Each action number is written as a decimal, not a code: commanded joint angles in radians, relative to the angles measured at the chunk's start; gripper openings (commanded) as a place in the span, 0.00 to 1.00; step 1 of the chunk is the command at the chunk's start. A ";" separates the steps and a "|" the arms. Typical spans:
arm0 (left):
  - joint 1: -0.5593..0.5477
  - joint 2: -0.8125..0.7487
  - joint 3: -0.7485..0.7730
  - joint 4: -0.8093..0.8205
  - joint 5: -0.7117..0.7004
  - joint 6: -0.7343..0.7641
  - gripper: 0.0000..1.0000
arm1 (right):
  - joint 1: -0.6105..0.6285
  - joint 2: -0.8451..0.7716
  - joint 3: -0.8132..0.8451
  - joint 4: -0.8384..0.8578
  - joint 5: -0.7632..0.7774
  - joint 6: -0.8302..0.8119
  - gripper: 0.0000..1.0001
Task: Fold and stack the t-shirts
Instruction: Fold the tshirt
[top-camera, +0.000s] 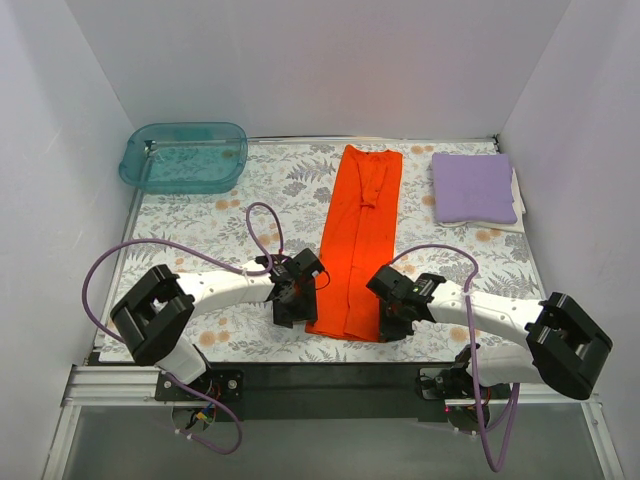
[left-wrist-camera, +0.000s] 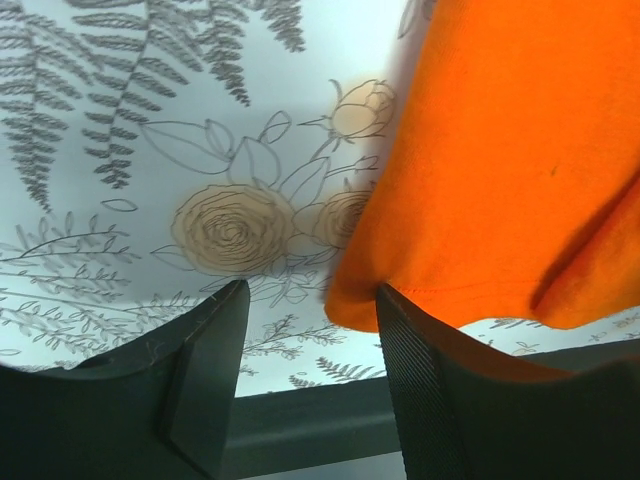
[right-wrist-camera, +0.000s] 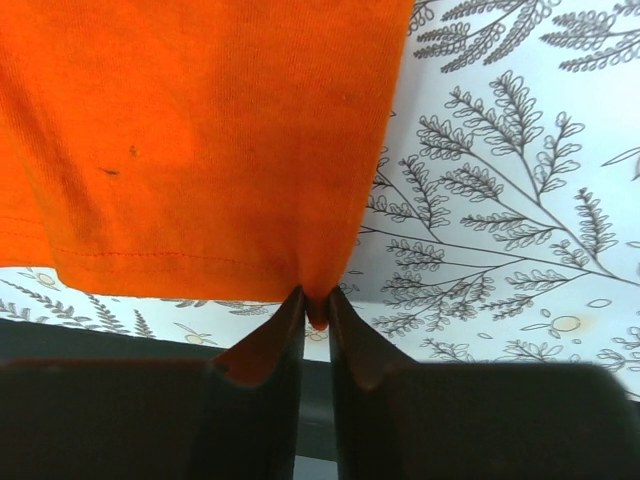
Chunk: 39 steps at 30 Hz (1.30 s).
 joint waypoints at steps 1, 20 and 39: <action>-0.007 -0.025 -0.003 -0.067 -0.063 0.013 0.51 | 0.001 0.029 -0.025 0.005 0.005 0.014 0.17; -0.007 -0.022 0.070 -0.073 -0.018 0.003 0.58 | 0.001 0.017 -0.025 0.007 0.002 -0.011 0.01; -0.089 0.084 0.024 -0.044 -0.049 -0.014 0.49 | 0.001 0.021 -0.031 0.005 -0.016 -0.023 0.01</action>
